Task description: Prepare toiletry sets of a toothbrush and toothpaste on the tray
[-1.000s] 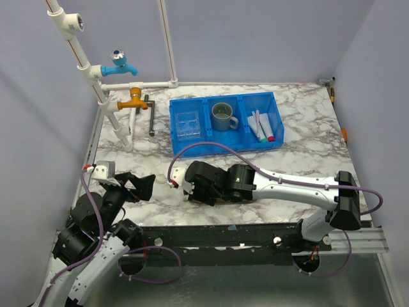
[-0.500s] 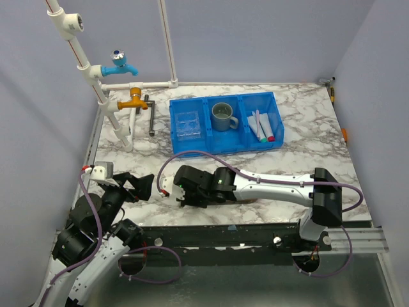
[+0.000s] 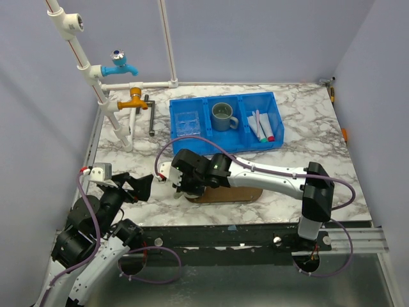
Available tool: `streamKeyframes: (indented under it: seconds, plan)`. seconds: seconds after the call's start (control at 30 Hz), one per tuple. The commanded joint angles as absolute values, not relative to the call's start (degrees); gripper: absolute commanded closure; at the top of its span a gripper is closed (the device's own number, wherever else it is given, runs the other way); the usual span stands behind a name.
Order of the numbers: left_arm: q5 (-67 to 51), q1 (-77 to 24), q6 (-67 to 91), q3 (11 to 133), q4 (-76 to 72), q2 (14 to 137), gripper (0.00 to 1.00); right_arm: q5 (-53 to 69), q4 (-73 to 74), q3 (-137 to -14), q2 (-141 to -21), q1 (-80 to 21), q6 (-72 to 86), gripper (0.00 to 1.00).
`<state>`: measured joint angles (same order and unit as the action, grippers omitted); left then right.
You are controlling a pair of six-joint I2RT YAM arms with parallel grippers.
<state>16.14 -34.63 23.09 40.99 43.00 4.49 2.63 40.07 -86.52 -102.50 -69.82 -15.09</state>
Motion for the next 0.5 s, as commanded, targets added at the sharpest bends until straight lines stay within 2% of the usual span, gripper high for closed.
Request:
streamKeyframes:
  seconds: [0.0,0.47]
  plan:
    - [17.2,-34.7,23.1,40.8,43.7,3.7,0.01,4.4,40.5,-90.1,-103.3,-68.9,-15.9,1.00]
    - [17.1,-34.8,22.9,40.8,43.6,3.8,0.01,6.0,43.3,-91.2,-105.5,-67.6,-16.1,1.00]
